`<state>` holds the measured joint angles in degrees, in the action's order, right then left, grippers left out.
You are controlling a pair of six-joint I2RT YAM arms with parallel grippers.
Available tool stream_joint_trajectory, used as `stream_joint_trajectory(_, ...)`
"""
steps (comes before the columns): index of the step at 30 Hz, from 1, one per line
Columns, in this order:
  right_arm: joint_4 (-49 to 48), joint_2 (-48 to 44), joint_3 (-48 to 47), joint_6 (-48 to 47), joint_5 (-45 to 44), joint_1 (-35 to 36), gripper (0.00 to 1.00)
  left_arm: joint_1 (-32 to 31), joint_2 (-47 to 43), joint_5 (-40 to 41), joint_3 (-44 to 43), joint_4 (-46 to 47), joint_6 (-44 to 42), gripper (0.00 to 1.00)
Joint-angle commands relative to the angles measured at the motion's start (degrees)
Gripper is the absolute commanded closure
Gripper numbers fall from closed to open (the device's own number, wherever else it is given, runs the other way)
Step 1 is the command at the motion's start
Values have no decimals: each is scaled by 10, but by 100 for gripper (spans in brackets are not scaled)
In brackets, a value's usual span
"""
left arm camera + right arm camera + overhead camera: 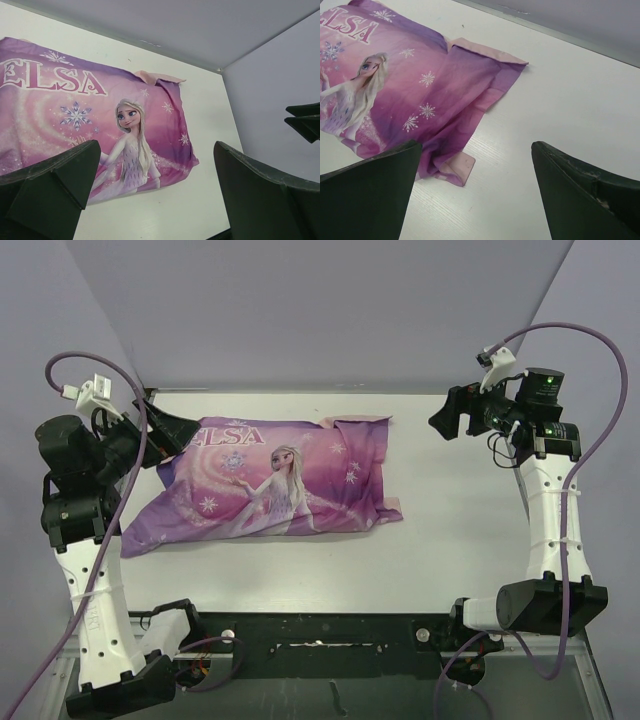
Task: Put the pillow into the pillowcase
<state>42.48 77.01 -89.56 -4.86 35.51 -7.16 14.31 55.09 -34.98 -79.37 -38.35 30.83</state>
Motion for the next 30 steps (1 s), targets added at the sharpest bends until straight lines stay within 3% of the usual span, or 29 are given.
stream_joint_trajectory(1,-26,-8,-16,1,-4,0,2,0,-1,-9,-1,28,-3,2)
stream_joint_trajectory(30,-28,-6,-7,8,-25,0,2,0,4,-9,13,27,-9,2)
